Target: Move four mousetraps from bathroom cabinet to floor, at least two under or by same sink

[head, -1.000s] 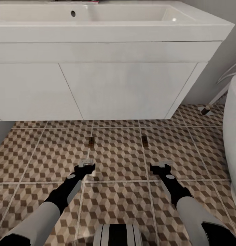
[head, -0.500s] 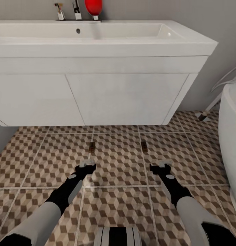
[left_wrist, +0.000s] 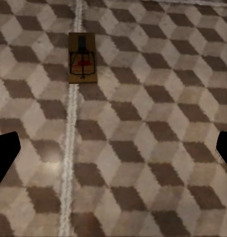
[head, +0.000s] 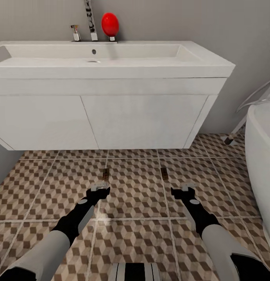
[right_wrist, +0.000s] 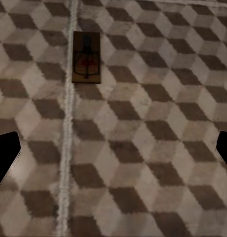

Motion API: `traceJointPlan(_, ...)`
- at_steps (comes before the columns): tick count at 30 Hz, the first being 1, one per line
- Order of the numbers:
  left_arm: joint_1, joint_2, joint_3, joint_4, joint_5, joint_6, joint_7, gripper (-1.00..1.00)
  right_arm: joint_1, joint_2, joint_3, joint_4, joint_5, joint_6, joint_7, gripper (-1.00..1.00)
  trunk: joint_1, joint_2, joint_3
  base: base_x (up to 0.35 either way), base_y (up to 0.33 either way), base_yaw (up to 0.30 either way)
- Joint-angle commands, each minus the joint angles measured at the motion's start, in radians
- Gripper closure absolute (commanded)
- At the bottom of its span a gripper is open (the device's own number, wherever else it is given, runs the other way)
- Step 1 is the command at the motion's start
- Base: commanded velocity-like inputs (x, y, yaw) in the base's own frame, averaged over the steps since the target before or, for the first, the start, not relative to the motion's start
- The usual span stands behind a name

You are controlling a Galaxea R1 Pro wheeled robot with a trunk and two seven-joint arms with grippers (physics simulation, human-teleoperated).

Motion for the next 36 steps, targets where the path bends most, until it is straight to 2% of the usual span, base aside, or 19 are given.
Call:
traceJointPlan(1, 0.000, 0.001, -0.006, -0.002, 0.007, 0.004, 0.008, -1.00, -0.001, 0.001, -0.004, 0.001, 0.009, -0.003, -0.001, -1.00, -0.001, 0.000, 0.003, 0.000, 0.000, 0.000)
traceJointPlan(36, 0.000, -0.001, -0.006, -0.002, 0.007, 0.004, 0.008, -1.00, -0.001, 0.001, -0.004, 0.001, 0.009, -0.003, -0.001, -1.00, -0.016, 0.008, 0.139, 0.000, 0.000, 0.000)
